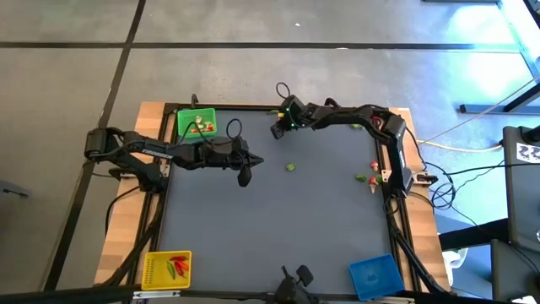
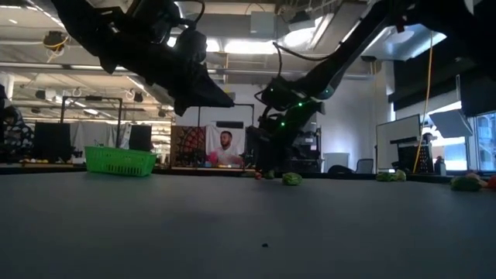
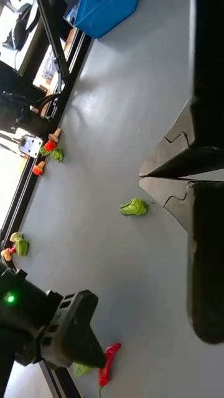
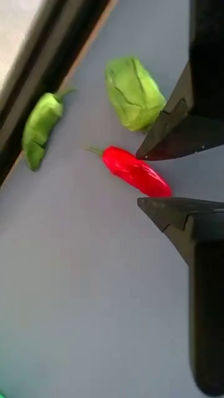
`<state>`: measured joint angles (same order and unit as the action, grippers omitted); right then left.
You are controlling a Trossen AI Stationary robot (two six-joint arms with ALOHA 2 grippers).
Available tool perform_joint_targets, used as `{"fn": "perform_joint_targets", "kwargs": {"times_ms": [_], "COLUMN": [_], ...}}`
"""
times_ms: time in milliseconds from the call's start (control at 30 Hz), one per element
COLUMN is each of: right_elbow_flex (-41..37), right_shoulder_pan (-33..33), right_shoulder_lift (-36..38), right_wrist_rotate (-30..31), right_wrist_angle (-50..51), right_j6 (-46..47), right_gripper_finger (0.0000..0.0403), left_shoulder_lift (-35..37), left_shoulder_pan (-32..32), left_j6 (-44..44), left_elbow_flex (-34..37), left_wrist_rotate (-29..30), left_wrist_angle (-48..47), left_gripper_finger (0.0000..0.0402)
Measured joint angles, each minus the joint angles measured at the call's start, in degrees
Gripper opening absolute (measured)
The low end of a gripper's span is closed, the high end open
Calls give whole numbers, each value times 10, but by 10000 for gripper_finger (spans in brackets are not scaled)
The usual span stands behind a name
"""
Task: Sort produce into baskets
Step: Put the red chili pepper into the yellow bin
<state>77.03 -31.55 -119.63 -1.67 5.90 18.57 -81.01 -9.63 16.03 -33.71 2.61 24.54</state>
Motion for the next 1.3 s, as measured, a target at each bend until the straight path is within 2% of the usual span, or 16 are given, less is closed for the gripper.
{"fn": "perform_joint_targets", "kwargs": {"times_ms": [433,567,667,800,1000,1067,1200,1300], "right_elbow_flex": [0,0,0,0,0,0,0,1], "right_shoulder_pan": [-49,-61,-60,-46,-45,-45,-45,-45], "right_shoulder_lift": [-3,-1,6,8,8,7,-1,-16], "right_wrist_rotate": [-85,-151,-200,-205,-184,-172,-165,-170], "right_wrist_angle": [2,3,-1,0,2,-3,-32,-50], "right_j6": [-10,-43,-96,-204,-467,-533,-579,-594], "right_gripper_finger": [105,105,105,94,20,6,15,6], "left_shoulder_lift": [0,0,0,0,0,0,0,0], "left_shoulder_pan": [0,0,0,0,0,0,0,0], "left_j6": [1,2,4,5,17,21,24,34], "left_elbow_flex": [0,0,0,0,0,0,0,0], "left_wrist_rotate": [4,11,12,18,24,27,32,43], "left_wrist_angle": [1,1,1,1,1,1,1,1], "left_gripper_finger": [5,5,5,5,5,5,5,5]}}
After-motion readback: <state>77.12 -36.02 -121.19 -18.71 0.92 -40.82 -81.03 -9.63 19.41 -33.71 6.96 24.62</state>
